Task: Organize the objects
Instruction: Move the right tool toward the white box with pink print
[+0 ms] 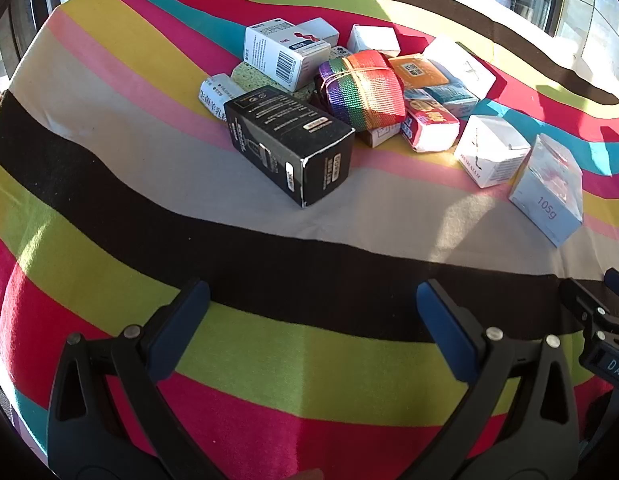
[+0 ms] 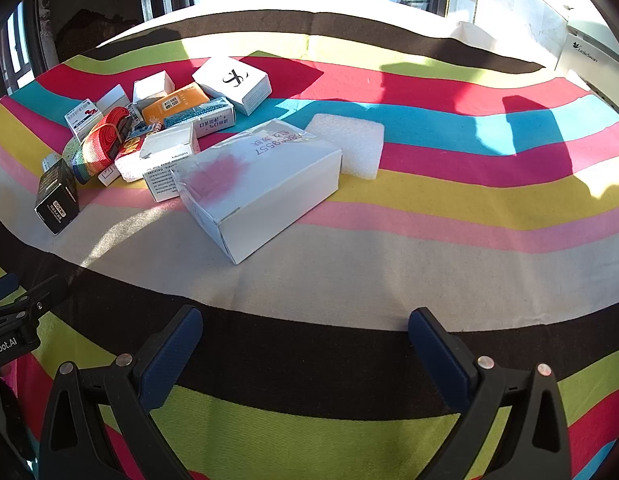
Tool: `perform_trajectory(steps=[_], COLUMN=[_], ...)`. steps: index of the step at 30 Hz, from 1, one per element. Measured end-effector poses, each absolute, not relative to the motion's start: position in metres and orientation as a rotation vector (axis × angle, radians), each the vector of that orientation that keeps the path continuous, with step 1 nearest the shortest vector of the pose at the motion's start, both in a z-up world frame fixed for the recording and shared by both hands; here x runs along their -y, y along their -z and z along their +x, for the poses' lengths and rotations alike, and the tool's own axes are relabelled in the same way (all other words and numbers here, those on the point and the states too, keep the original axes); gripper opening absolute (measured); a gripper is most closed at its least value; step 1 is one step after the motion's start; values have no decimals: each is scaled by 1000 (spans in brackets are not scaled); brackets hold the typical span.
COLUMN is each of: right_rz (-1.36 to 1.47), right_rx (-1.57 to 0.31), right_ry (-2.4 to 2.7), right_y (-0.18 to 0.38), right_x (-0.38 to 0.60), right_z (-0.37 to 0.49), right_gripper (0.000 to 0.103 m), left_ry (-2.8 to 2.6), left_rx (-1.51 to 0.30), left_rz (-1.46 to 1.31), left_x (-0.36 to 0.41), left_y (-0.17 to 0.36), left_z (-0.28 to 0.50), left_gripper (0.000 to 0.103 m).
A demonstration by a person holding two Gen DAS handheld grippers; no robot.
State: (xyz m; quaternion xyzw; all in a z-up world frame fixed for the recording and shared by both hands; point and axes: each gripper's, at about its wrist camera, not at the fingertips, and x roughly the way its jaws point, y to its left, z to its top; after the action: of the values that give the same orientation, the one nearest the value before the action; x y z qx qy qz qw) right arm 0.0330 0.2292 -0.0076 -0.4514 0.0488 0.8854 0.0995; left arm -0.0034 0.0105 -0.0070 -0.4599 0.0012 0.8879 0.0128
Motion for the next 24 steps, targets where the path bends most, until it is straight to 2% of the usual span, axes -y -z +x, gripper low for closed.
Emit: perform_trajectory(steps=[24], right_rz=[-1452], right_rx=[-34], right_ry=[-2745], right_y=[9], right_x=[-239], right_z=[39], right_gripper=[103], left_ry=[-2745], left_rx=[1], left_rz=[-1415], left_x=[-11], left_y=[9], left_z=[-4], left_gripper=[103])
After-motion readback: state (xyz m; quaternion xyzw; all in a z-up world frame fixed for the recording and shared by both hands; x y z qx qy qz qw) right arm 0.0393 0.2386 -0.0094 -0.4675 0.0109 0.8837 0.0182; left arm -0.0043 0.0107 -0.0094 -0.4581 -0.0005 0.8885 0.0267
